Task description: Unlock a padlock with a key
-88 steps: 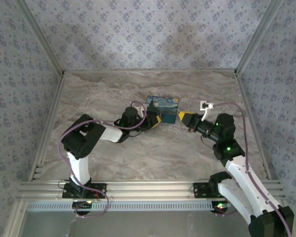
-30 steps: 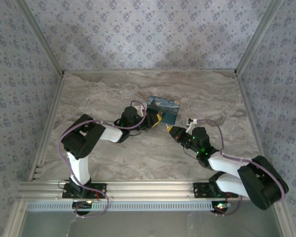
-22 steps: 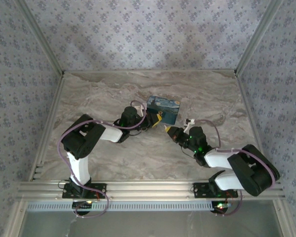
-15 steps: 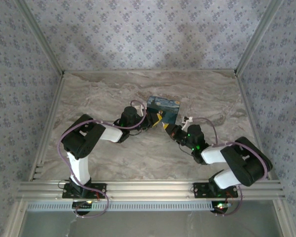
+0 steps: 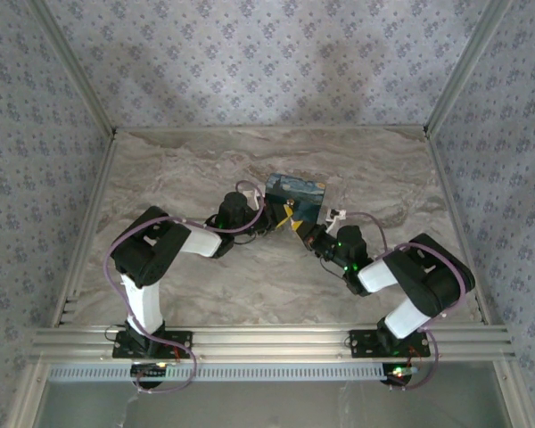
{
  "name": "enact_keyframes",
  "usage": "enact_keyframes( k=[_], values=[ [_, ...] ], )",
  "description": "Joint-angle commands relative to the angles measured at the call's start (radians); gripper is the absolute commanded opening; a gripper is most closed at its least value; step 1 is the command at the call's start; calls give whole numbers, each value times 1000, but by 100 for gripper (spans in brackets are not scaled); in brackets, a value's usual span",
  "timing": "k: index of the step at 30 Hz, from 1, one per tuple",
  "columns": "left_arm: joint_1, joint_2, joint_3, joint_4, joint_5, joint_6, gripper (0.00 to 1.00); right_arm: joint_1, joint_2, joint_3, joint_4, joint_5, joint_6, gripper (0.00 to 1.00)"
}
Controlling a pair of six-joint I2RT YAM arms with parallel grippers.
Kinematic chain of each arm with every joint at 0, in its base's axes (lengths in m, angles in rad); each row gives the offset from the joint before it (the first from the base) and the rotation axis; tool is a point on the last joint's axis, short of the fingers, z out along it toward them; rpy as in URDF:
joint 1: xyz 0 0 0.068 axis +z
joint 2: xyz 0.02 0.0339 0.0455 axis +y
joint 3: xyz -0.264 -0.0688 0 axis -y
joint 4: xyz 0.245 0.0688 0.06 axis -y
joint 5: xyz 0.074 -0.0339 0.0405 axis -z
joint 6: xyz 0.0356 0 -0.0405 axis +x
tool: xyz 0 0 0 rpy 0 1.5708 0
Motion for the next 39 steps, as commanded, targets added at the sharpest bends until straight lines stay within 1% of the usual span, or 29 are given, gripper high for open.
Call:
enact_keyframes(
  k=[1, 27, 35, 39],
  values=[
    [-6, -24, 21, 73, 32, -4, 11, 4, 13, 17, 46, -5, 16, 0],
    [-5, -22, 20, 89, 32, -10, 11, 2, 69, 16, 85, -13, 34, 0],
    [-3, -19, 16, 95, 29, -12, 11, 12, 30, -39, 101, 7, 44, 0],
    [-2, -19, 14, 99, 29, -15, 11, 22, -9, -60, 72, 18, 46, 0]
  ],
)
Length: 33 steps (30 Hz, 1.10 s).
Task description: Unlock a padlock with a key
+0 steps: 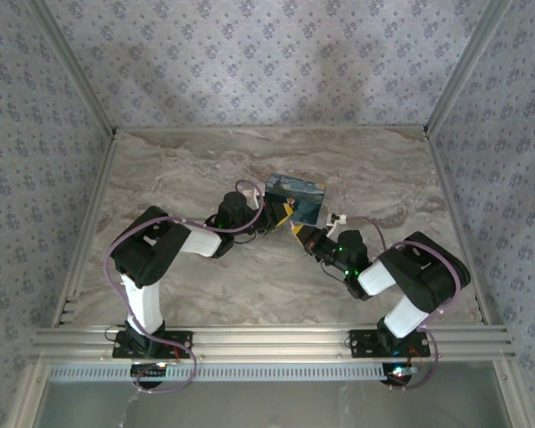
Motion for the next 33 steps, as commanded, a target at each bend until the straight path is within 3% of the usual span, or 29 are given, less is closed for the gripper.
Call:
enact_keyframes(
  k=[1, 9, 33],
  values=[
    [-5, -21, 13, 79, 29, -4, 11, 13, -49, -13, -17, 27, 3, 0],
    [-5, -17, 12, 85, 29, -7, 11, 12, -66, 25, -70, 32, -21, 0],
    [-6, -4, 2, 114, 29, -22, 11, -15, 3, 58, -1, 20, 2, 0]
  ],
)
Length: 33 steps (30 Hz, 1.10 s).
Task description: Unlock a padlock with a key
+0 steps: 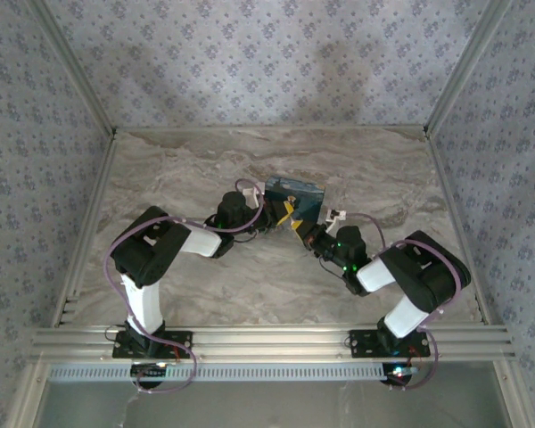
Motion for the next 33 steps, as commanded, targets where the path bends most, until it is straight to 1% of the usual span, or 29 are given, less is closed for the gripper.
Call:
enact_keyframes(
  k=[1, 19, 33],
  values=[
    [-6, -1, 2, 76, 26, -3, 11, -2, -6, 10, 34, 6, 2, 0],
    [-7, 9, -11, 95, 23, -10, 11, 16, -31, -12, 34, 22, 3, 0],
    [-12, 13, -7, 99, 24, -12, 11, 4, -24, 10, 35, 29, 11, 0]
  ],
)
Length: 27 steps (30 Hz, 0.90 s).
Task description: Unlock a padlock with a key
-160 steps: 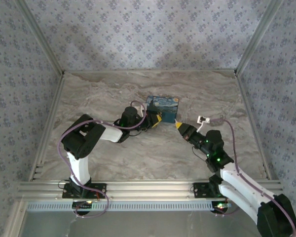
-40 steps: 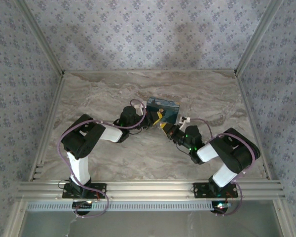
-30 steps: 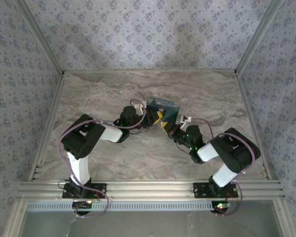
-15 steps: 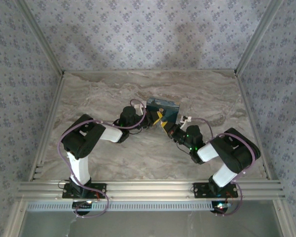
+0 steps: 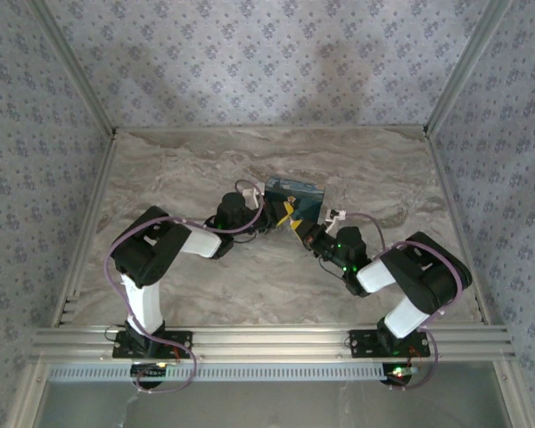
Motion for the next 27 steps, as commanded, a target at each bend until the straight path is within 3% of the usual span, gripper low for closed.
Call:
enact_keyframes(
  k=[1, 27],
  values=[
    [-10, 11, 5, 77, 24, -2, 11, -5, -13, 14, 27, 25, 11, 0],
    [-15, 22, 9, 83, 27, -5, 11, -15, 26, 31, 90, 23, 69, 0]
  ],
)
